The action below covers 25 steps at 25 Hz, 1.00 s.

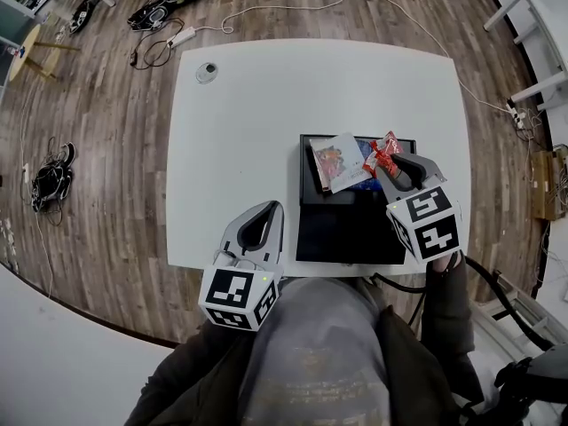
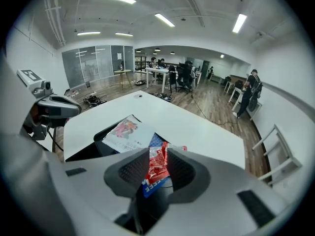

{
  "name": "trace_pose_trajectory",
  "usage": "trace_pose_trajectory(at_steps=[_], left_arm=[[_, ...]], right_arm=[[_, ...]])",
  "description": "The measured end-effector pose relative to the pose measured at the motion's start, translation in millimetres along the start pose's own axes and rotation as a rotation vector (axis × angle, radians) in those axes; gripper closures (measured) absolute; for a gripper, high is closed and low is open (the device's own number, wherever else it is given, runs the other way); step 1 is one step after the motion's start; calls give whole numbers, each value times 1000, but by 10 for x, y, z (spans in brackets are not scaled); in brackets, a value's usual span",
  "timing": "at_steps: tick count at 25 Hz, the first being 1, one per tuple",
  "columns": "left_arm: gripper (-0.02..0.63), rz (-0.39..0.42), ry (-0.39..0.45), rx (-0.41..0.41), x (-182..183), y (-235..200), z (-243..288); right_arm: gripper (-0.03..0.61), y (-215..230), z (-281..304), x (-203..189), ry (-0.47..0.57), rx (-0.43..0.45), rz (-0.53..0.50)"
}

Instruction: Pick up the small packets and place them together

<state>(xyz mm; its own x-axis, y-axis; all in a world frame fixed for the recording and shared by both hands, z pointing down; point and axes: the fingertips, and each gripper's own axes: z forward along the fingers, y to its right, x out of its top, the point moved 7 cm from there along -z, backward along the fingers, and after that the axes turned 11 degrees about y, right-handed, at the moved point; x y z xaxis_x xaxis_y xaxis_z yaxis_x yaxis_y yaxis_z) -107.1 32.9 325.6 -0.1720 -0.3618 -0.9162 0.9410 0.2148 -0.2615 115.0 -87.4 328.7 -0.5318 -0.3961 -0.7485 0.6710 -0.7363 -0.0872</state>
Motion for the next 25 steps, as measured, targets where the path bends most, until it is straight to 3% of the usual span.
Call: trace_pose_trajectory(at_steps=[12,16,20,22,25], left_arm=[[607,17,13,-50,19,43,-70],[607,29,19,-85,16,79,-108],[607,41,28,-140,-14,137,-128],[607,50,35,-186,0,178,-120],[607,74,57,-179,80,159,-257]], right_arm=[[480,-131,-316,55,71,-67,27],[482,-265,-492,101,179,-65,101],[570,-417,-651,46,307,-91,197],[574,-519,-721,-25,361,-123,243],[574,-766,-655,9,449,-72,336]])
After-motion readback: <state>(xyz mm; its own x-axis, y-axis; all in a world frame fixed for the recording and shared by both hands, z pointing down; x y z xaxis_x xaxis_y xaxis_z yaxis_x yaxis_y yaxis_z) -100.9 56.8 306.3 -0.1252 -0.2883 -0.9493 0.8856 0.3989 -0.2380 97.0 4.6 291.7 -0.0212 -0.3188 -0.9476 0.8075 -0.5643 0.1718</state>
